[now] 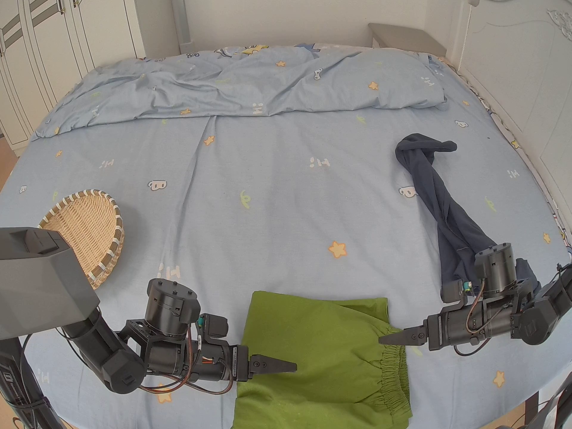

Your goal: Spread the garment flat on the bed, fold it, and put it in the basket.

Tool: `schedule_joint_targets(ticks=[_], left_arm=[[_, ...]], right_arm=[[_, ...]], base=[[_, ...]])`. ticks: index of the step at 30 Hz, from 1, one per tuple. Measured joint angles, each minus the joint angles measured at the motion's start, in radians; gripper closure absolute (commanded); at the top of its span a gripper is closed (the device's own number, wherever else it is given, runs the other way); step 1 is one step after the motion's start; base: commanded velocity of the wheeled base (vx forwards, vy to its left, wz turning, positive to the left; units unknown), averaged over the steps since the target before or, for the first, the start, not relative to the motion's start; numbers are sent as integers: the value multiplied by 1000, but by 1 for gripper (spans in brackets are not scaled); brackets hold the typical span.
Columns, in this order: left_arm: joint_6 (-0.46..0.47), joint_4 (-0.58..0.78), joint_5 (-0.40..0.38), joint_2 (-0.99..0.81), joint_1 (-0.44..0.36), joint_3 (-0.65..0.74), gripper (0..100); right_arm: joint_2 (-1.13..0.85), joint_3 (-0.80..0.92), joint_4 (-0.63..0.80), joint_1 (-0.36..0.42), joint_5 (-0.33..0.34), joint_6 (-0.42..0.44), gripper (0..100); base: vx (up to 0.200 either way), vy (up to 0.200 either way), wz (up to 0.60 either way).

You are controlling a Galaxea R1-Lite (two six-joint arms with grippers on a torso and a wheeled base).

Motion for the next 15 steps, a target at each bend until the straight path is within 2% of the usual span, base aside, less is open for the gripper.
schedule_joint_targets(ticks=[7, 12, 13, 15], left_arm=[[-12, 0, -1, 26, -33, -26, 0], [-42, 4, -2, 39, -55, -64, 0], [-49, 5, -1, 42, -61, -70, 100], [-56, 5, -1, 45, -69, -77, 100]], right_arm=[[-124, -31, 43, -20, 8, 96, 0], [-201, -103, 129, -37, 47, 125, 0], [-219, -116, 148, -38, 60, 142, 0], [-249, -130, 165, -38, 95, 178, 0]], base=[[0, 0, 0], [0, 0, 0], [0, 0, 0], [0, 0, 0]])
